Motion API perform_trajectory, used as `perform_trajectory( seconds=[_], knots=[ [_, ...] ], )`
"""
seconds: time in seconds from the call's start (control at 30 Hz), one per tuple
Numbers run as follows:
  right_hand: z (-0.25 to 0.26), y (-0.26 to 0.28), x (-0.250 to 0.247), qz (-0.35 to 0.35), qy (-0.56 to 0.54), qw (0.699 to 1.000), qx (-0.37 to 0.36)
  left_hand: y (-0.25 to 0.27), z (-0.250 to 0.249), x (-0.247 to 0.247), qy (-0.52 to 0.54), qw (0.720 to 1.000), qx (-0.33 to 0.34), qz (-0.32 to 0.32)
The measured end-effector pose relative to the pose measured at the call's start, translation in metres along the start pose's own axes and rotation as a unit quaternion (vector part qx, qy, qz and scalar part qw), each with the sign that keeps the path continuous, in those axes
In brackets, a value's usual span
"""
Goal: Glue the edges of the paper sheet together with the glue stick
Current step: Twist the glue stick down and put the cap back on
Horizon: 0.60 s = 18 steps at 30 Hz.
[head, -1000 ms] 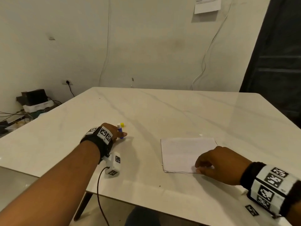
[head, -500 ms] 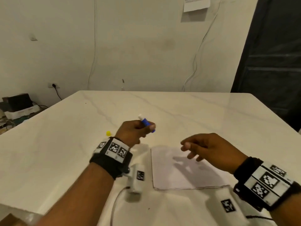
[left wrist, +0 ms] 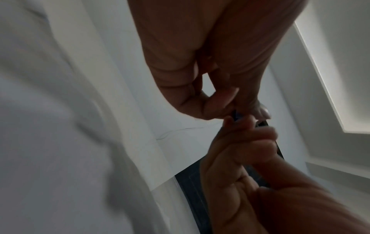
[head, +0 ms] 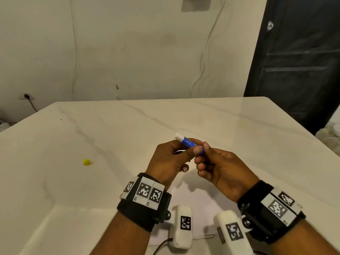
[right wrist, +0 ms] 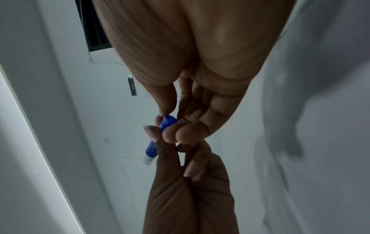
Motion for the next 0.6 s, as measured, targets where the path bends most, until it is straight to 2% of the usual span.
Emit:
perform_trajectory(
  seconds=[0.23,0.47,0.6],
  knots=[
    [-0.0046,-0.0009,0.0005,-0.017,-0.052,0.998,0.014,0.0064,0.0014,-0.0052,0.057,0.998,0.021,0.035],
    [-0.0062,-0.0004,0.0005,0.002,-0.068,0.998,0.014,0.0072,0.0055,-0.0049,0.051,0.997,0.044,0.027],
    [-0.0069,-0.0014,-0.0019,0.004,-0.072,0.997,-0.009,0.0076,0.0073,-0.0014,0.039,0.998,0.057,0.005]
  ],
)
Point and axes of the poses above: each hand's wrist, its own y-axis away from the middle knuckle, its own x-axis out of the palm, z = x × y, the point moved 1 cm from there along -y, towards the middle knuckle, and after that the axes turned 6 degrees about -y, right-handed, at the moved point
